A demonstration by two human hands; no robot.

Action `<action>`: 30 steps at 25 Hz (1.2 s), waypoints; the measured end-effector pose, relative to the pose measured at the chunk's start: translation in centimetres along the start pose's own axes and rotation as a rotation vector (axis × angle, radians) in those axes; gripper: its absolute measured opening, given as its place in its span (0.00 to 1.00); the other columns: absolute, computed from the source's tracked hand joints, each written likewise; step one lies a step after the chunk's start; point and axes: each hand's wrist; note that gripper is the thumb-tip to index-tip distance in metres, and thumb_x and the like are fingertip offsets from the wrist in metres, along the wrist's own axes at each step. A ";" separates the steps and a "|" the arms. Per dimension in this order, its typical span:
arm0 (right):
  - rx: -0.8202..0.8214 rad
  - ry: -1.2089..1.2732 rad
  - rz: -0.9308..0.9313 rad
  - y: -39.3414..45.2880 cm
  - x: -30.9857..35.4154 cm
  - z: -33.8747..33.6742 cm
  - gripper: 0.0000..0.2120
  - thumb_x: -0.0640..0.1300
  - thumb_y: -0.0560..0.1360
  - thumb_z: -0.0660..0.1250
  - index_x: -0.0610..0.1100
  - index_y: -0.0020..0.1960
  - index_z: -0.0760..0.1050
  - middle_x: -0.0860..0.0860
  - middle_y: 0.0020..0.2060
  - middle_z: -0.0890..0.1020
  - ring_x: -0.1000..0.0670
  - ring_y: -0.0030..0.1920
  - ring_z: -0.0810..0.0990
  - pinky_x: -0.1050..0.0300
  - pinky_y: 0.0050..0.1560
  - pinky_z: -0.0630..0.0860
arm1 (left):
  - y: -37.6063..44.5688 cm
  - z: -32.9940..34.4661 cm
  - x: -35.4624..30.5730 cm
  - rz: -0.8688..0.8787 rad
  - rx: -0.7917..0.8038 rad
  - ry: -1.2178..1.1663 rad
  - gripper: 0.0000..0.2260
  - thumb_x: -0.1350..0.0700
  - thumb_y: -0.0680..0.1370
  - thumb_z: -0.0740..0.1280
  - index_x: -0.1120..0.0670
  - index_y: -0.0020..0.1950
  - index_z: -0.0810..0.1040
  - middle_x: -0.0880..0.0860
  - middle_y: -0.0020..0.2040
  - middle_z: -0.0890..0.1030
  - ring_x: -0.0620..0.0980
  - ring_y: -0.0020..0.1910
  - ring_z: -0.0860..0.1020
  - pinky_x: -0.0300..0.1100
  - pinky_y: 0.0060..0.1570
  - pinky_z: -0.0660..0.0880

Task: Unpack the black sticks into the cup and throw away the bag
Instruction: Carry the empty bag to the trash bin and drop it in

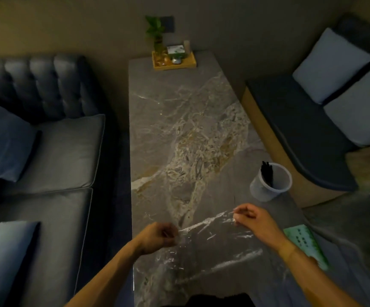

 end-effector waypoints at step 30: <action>-1.067 0.676 0.257 -37.7 -19.6 -10.4 0.02 0.42 0.72 0.73 0.45 0.41 0.84 0.46 0.36 0.87 0.53 0.37 0.85 0.65 0.38 0.80 | 1.7 35.8 -26.1 0.436 0.448 -0.046 0.09 0.61 0.76 0.71 0.48 0.40 0.83 0.46 0.34 0.84 0.40 0.34 0.80 0.36 0.38 0.77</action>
Point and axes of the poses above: each hand's wrist, its own y-axis towards the middle knuckle, its own z-axis out of the palm, x = y × z
